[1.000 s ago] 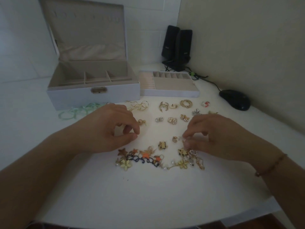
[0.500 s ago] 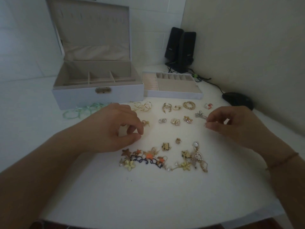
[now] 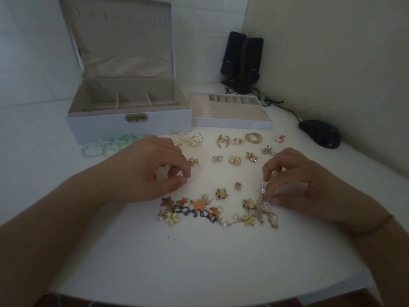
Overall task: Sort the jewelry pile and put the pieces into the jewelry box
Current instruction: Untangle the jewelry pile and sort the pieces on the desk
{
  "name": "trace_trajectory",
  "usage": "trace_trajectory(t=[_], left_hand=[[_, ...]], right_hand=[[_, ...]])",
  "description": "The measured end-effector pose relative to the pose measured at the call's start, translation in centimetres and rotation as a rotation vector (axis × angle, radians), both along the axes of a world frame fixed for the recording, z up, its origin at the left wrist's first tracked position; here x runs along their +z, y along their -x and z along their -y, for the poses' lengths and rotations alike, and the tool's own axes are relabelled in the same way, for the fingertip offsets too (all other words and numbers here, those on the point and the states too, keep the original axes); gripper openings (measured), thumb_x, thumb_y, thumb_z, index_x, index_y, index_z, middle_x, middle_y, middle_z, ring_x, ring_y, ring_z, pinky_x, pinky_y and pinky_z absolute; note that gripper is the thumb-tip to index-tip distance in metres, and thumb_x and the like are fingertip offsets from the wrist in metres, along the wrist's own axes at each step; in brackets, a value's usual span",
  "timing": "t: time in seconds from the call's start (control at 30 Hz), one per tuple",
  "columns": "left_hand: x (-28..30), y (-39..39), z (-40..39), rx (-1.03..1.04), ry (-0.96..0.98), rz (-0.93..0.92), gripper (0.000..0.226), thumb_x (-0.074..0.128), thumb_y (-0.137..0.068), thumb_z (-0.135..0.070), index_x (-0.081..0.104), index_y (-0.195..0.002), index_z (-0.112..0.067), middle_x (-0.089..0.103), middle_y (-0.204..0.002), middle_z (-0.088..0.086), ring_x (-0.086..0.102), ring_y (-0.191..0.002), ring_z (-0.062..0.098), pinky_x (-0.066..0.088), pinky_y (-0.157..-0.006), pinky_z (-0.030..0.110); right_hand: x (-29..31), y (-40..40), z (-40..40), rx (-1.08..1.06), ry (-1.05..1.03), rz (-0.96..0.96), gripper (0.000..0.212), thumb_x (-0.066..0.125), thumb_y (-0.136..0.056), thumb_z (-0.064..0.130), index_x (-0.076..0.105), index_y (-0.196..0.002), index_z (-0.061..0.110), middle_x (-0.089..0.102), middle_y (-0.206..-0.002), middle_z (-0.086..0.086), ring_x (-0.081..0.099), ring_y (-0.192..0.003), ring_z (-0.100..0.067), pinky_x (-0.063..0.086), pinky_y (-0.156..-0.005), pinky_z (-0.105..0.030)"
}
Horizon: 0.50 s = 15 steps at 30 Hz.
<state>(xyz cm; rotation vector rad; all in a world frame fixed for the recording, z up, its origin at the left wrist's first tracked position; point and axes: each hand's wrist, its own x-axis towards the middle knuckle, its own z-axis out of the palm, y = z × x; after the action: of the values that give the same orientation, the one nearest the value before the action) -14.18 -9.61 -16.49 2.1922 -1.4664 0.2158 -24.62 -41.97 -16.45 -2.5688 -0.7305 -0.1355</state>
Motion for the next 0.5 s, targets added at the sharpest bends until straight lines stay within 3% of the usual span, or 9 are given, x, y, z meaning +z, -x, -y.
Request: trace_trajectory(t=[0.2, 0.4, 0.5], left_hand=[[-0.12, -0.14, -0.01, -0.003, 0.0, 0.005, 0.009, 0.066, -0.086, -0.035, 0.073, -0.091, -0.03, 0.058, -0.073, -0.019, 0.056, -0.071, 0.004, 0.049, -0.072, 0.038], [-0.09, -0.12, -0.08, -0.003, 0.001, 0.003, 0.013, 0.063, -0.087, -0.038, 0.073, -0.091, -0.03, 0.058, -0.074, -0.02, 0.056, -0.072, 0.003, 0.048, -0.073, 0.036], [-0.09, -0.09, -0.11, 0.0, 0.001, -0.001, 0.012, 0.064, -0.087, -0.037, 0.073, -0.091, -0.03, 0.058, -0.074, -0.019, 0.056, -0.072, 0.002, 0.048, -0.074, 0.035]], right_hand=[[-0.02, 0.22, 0.05, 0.044, -0.019, -0.033, 0.013, 0.069, -0.08, 0.041, 0.072, -0.092, 0.04, 0.055, -0.11, 0.011, 0.049, -0.105, -0.022, 0.042, -0.088, -0.035], [-0.1, 0.15, -0.19, 0.12, 0.002, -0.058, 0.01, 0.071, -0.078, 0.039, 0.074, -0.088, 0.041, 0.052, -0.115, 0.013, 0.045, -0.107, -0.015, 0.032, -0.091, -0.014], [-0.1, 0.09, -0.19, 0.099, -0.014, -0.073, 0.009, 0.073, -0.076, 0.041, 0.071, -0.083, 0.045, 0.052, -0.113, 0.014, 0.046, -0.107, -0.019, 0.034, -0.093, -0.021]])
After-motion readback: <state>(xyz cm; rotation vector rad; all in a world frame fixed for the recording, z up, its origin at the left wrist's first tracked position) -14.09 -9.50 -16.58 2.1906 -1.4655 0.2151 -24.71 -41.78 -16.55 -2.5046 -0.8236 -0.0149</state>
